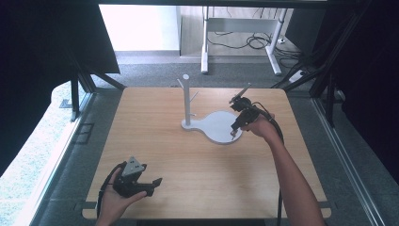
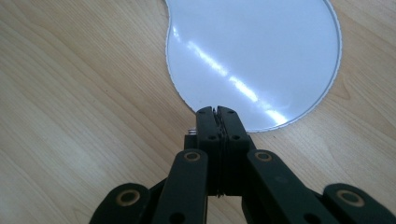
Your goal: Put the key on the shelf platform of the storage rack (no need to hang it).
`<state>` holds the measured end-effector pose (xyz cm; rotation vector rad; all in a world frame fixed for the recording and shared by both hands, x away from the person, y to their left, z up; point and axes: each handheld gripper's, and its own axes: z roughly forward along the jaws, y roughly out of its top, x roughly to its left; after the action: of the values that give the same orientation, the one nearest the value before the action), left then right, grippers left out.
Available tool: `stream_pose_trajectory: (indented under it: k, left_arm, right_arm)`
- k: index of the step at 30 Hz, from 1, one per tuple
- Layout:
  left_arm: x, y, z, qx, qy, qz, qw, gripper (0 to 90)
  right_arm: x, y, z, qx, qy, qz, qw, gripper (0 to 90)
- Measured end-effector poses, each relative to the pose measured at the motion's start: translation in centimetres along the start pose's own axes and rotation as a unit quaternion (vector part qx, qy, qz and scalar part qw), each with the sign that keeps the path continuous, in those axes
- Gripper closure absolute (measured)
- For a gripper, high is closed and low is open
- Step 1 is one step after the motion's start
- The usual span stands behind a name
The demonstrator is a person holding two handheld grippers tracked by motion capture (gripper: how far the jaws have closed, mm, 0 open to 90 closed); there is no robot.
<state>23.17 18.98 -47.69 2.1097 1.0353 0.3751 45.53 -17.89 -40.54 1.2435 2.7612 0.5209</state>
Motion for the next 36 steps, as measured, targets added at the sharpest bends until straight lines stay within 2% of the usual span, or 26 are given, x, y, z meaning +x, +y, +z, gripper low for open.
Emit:
stream_pose_trajectory:
  k: [13,30,36]
  left_arm:
    - [0.0,0.0,0.0,-0.001,-0.001,0.001,1.0,23.2]
    - [0.0,0.0,0.0,-0.001,-0.002,-0.001,1.0,23.2]
    - [0.0,0.0,0.0,-0.001,-0.003,0.0,1.0,23.2]
  right_arm:
    - [-0.7,1.0,1.0,0.002,0.004,0.015,0.9999,89.7]
    - [-1.5,2.7,1.2,-0.009,0.003,0.027,0.9996,89.6]
    - [-1.8,3.4,1.4,-0.005,0.0,0.031,0.9995,89.7]
